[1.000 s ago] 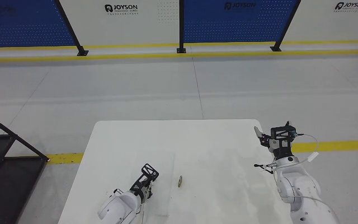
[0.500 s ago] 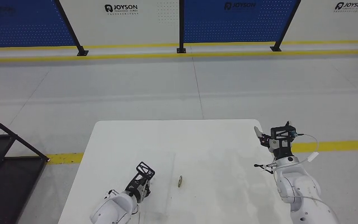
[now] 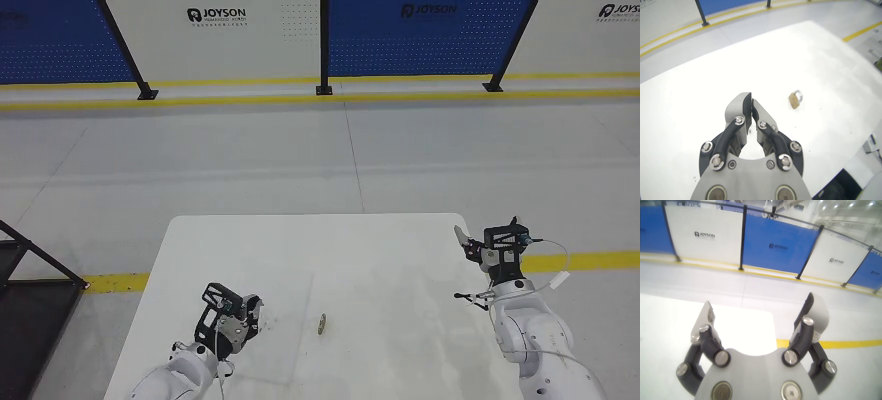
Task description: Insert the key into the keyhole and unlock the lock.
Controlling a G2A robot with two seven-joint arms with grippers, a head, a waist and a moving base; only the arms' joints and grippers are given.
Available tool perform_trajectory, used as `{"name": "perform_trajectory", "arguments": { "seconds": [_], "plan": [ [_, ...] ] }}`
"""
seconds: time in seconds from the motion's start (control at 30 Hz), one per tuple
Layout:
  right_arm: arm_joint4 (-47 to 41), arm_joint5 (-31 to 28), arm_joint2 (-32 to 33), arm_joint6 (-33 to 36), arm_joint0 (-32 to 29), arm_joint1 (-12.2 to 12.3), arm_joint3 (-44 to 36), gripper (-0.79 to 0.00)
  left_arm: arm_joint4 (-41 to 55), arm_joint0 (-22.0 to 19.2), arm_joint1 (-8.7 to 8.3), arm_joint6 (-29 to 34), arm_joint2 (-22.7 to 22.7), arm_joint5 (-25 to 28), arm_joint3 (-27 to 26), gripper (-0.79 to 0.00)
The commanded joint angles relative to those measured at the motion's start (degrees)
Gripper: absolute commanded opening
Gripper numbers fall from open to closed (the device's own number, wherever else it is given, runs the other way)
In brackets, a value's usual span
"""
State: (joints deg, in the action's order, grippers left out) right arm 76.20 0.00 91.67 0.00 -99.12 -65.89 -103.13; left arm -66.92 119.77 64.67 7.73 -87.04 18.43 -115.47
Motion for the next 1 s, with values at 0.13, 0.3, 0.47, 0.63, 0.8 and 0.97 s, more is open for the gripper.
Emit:
{"name": "perform_trajectory", "arguments": {
  "seconds": [0.13,0.3,0.47,0.63,0.8,0.97],
  "plan": [
    [0.00,0.00,0.00,0.00,0.00,0.00,0.00,0.000,12.27,-0.69,-0.18,-16.46,-4.71,12.74,6.87,-0.785],
    [3.84,-2.41,-3.80,-0.62,-3.60,-0.17,-2.35,0.000,15.14,-3.15,-0.28,-20.93,-5.17,19.76,12.41,-0.785],
    [15.44,-1.79,-12.66,0.29,-10.24,-0.52,-6.37,0.000,15.22,-3.34,-0.28,-21.07,-5.21,19.80,12.70,-0.785],
    [21.97,-3.12,-23.06,1.18,-13.28,-1.16,-5.29,0.000,15.22,-3.34,-0.28,-21.07,-5.21,19.80,12.70,-0.785],
    [20.26,-2.91,-31.08,0.88,-10.60,-2.46,-0.60,0.000,15.22,-3.34,-0.28,-21.07,-5.21,19.80,12.70,-0.785],
    [15.05,0.14,-37.41,2.29,-4.74,-4.51,7.56,0.000,15.22,-3.34,-0.28,-21.07,-5.21,19.80,12.70,-0.785]
  ]
}}
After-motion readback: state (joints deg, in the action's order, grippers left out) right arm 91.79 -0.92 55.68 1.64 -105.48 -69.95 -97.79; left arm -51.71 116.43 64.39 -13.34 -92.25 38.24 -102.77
